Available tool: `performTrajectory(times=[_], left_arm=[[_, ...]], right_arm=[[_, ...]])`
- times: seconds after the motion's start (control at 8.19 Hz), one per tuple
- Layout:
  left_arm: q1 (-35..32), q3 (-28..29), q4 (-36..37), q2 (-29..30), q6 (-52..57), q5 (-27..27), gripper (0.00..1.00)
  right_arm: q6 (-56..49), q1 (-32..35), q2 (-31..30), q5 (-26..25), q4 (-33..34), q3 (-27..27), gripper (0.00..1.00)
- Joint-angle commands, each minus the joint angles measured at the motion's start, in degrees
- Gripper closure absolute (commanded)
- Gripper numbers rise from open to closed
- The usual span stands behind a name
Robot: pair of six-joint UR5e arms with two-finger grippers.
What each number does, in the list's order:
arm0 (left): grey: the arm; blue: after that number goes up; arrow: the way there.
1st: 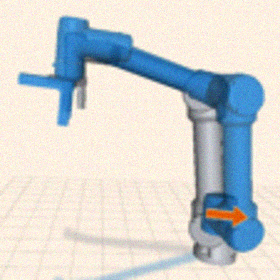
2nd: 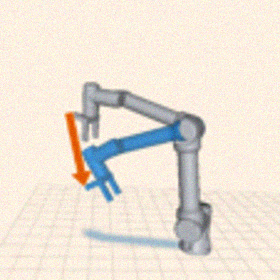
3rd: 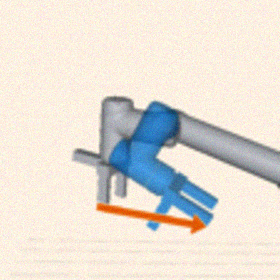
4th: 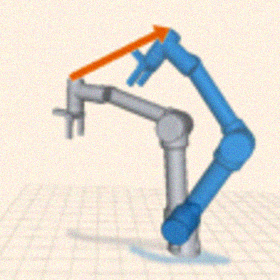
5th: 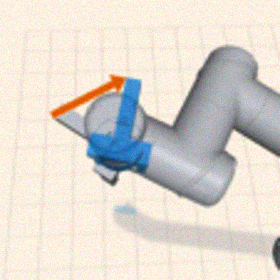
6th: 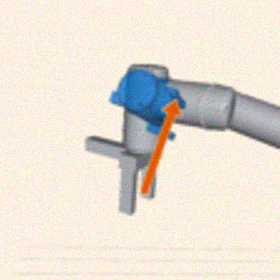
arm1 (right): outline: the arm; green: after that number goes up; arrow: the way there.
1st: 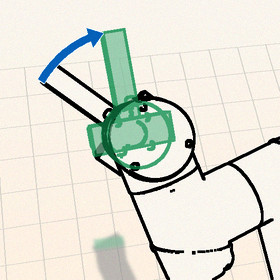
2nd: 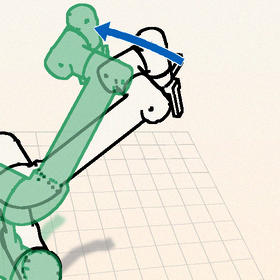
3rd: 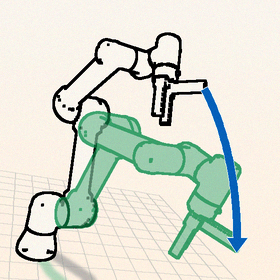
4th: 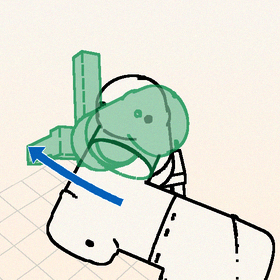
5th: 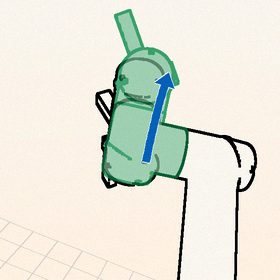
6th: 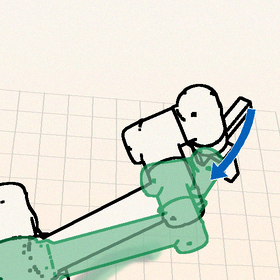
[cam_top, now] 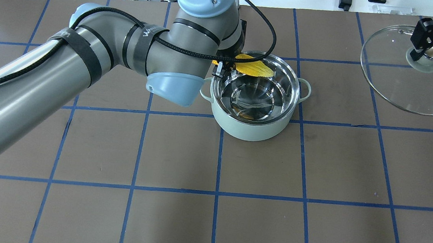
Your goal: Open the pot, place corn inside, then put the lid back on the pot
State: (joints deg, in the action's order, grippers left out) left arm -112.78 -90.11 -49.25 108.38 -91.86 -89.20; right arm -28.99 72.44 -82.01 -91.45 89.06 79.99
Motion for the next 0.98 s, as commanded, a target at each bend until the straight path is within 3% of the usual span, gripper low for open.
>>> performTrajectory(times=[0.0,0.73,0.85], left_arm=[[-2.70,-0.07,4.06,1.75,-3.58,0.25,1.00],[-4.38,-0.42,3.98,6.67,-4.03,-0.01,1.00],[-4.38,-0.42,3.98,6.93,-4.12,-0.01,0.68]], right_arm=[[-1.25,-0.19,0.09,-0.14,0.15,-0.01,0.81],[-1.25,-0.72,0.00,0.04,-0.02,0.16,0.81],[-1.25,-0.72,0.00,0.13,-0.02,0.16,0.81]])
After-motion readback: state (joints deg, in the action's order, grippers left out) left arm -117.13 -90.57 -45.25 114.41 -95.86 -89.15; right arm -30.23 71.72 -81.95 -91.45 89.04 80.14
